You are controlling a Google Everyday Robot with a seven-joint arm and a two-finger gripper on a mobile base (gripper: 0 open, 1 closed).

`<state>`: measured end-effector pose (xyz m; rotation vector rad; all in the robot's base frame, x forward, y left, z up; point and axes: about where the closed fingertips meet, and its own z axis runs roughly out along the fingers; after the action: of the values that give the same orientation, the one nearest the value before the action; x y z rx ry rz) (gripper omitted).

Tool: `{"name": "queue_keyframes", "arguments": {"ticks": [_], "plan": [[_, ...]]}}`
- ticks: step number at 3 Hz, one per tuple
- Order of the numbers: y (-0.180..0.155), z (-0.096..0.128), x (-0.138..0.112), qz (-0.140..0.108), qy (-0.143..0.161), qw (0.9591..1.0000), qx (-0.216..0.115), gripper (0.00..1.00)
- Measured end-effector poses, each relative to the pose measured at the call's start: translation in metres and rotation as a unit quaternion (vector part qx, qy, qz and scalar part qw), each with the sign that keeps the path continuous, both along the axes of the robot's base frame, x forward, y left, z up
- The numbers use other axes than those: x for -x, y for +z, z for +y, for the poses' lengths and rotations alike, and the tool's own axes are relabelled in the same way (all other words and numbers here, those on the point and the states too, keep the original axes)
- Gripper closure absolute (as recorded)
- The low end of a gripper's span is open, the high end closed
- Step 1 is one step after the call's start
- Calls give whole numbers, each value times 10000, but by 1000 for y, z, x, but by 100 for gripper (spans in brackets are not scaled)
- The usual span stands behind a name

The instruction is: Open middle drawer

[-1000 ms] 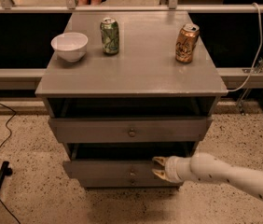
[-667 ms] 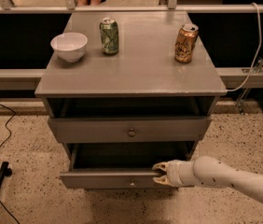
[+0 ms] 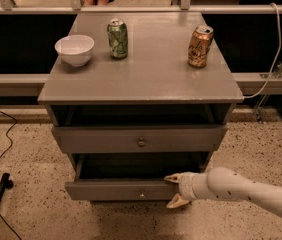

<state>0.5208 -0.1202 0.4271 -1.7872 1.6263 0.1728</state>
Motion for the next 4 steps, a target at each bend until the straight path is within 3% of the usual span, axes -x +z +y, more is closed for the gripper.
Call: {"name": "queue_keyframes", "arguments": {"ticks": [1, 2, 3, 4], "plan": [[-1, 2, 0, 8, 12, 10000, -6, 0], [-6, -1, -3, 131, -53, 9998, 103, 3], [-18, -8, 0, 632, -106, 9979, 134, 9], [-18, -18, 15, 961, -205, 9951, 87, 27]]}}
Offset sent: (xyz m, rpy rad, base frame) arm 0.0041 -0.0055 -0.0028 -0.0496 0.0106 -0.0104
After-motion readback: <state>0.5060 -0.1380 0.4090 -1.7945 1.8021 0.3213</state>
